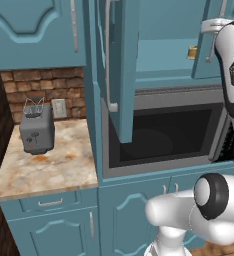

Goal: Get the candle and the liquor from the cabinet and move them to the dining counter.

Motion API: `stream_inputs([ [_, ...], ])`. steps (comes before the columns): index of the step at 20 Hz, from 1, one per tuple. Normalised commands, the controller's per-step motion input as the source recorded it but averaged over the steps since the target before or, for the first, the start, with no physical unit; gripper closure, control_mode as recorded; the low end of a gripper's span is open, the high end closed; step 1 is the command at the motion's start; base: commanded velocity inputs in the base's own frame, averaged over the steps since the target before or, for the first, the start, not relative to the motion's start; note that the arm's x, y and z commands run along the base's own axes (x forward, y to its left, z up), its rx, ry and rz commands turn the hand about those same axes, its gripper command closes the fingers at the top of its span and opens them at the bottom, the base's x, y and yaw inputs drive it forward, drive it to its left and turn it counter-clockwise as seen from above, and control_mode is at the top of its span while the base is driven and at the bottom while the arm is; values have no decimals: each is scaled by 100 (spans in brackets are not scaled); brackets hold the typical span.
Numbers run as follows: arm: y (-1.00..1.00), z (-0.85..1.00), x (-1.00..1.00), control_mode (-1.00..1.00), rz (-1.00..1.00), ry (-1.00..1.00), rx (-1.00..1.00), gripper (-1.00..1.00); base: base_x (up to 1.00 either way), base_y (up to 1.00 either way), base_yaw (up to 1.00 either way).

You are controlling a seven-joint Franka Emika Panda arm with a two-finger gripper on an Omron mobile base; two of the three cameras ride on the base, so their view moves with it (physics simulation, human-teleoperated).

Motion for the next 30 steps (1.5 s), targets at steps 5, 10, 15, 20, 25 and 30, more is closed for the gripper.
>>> stream_inputs([
  [5,-62,6,-55,-100,-1,0,0,100,0,0,0],
  [10,-79,18,-88,-100,-4,0,0,100,0,0,0],
  [15,-83,11,-100,-100,-7,0,1,100,0,0,0],
  [20,-91,10,-100,-100,-8,0,3,100,0,0,0],
  [25,-87,4,-100,-100,-9,0,4,100,0,0,0],
  [30,-62,-5,-96,-100,-10,0,3,-100,0,0,0],
])
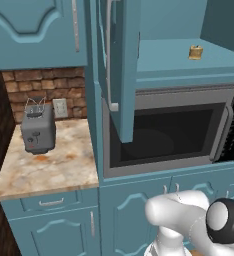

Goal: Get the candle and the liquor from the cabinet and move them to the dining counter.

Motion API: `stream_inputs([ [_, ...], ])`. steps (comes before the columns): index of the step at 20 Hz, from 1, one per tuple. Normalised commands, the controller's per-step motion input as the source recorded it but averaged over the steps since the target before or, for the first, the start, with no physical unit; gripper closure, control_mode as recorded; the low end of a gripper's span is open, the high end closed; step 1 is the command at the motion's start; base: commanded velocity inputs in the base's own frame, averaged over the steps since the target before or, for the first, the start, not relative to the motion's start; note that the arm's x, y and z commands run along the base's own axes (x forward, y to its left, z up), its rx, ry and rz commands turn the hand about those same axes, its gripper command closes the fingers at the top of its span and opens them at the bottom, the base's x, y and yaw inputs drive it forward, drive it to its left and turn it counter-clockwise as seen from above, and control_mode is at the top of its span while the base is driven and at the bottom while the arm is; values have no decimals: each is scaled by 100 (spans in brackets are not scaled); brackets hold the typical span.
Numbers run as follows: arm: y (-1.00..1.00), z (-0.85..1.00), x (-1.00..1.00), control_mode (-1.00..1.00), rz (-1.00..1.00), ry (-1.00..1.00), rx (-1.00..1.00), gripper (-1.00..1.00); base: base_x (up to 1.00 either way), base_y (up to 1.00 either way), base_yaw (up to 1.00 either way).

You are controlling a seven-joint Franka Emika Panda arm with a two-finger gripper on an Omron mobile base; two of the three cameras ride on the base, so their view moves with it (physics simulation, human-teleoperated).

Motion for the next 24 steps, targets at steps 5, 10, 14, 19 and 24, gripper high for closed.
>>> stream_inputs([
  [5,-1,0,-89,-100,-4,-16,0,-100,0,0,0],
  [10,8,4,-91,-100,-9,-19,0,-100,0,0,0],
  [14,58,0,-45,-100,-11,-9,-11,-100,0,0,0],
  [19,96,0,-4,-100,0,-3,-33,-100,0,0,0],
  [24,100,0,3,-100,1,-1,-38,-100,0,0,0],
])
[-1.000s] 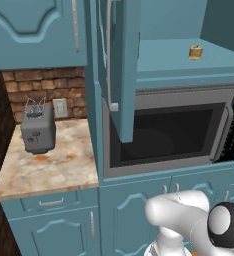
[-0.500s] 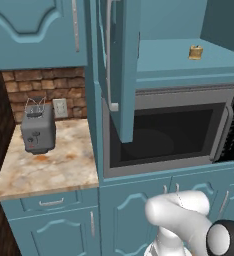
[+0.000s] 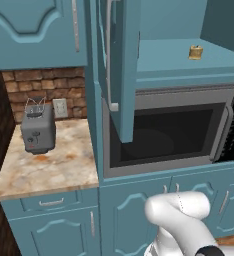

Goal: Get the candle and the liquor from the cabinet and move them to the dining counter.

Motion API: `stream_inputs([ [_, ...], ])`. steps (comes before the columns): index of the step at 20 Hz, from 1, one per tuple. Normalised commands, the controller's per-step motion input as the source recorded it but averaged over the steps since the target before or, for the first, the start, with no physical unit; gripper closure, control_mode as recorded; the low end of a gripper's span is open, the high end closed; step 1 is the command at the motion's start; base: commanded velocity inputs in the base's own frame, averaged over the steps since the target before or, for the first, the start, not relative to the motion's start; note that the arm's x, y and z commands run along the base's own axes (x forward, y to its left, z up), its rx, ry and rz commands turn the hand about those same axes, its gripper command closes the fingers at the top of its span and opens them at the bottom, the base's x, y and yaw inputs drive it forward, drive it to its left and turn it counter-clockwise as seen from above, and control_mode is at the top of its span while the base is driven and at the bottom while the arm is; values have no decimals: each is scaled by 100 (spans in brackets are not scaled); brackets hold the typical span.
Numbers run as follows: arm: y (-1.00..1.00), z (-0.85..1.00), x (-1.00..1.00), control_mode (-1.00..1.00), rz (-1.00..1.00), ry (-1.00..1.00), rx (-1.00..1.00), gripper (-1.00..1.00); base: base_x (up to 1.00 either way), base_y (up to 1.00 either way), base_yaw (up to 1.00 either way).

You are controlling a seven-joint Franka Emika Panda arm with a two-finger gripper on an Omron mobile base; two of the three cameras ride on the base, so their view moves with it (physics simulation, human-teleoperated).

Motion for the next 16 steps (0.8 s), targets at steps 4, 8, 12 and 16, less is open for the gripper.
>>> stream_inputs([
  [4,90,0,25,-100,4,0,-34,-100,0,0,0],
  [8,72,0,41,-100,3,4,-32,-100,0,0,0],
  [12,27,0,54,-100,0,14,-26,-100,0,0,0],
  [16,0,-1,64,-100,-13,20,-17,-100,0,0,0],
])
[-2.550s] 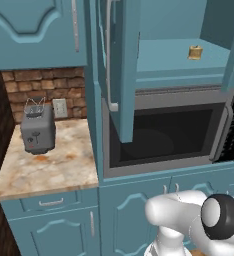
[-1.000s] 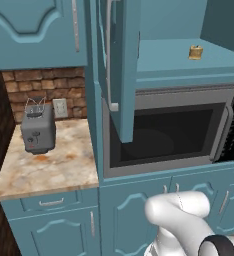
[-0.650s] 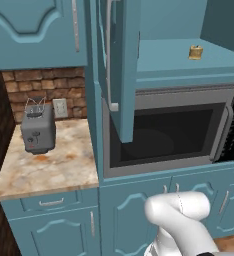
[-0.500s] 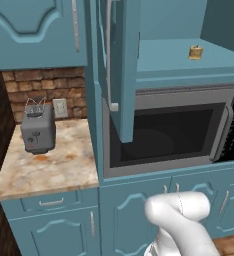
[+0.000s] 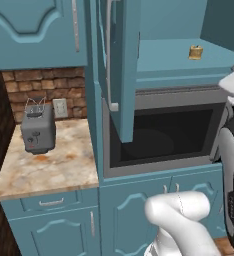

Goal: Get the candle and the liquor from the cabinet and move them to the dining counter.

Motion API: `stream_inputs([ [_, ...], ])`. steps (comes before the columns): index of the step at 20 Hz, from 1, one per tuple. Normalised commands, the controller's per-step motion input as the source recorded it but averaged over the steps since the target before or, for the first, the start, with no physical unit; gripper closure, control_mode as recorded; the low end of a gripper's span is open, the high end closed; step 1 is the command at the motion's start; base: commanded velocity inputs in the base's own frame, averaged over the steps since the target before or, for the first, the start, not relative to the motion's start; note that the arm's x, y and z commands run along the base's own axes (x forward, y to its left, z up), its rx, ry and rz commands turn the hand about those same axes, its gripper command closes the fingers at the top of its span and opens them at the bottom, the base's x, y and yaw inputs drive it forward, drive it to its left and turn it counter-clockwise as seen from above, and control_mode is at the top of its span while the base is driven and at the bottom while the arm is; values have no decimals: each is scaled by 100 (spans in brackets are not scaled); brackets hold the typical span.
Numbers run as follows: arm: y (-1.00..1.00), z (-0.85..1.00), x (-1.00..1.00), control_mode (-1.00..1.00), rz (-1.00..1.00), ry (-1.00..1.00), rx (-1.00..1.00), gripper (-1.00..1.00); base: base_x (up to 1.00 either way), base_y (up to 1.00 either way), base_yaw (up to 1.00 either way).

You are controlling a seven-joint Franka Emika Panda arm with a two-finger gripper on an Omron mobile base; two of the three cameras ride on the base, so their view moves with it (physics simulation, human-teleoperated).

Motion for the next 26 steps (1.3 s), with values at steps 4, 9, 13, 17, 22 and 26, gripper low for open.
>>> stream_inputs([
  [4,-4,-9,57,-100,-28,20,-12,-100,0,0,0],
  [9,-33,-10,44,-100,-31,21,-7,-100,0,0,0],
  [13,-60,-13,34,-100,-19,17,-3,-100,0,0,0],
  [17,-55,-17,34,-100,-14,14,-2,-100,0,0,0],
  [22,-50,-17,32,-100,-11,8,-2,-100,0,0,0],
  [26,-52,-14,26,-100,-13,6,-2,-100,0,0,0],
])
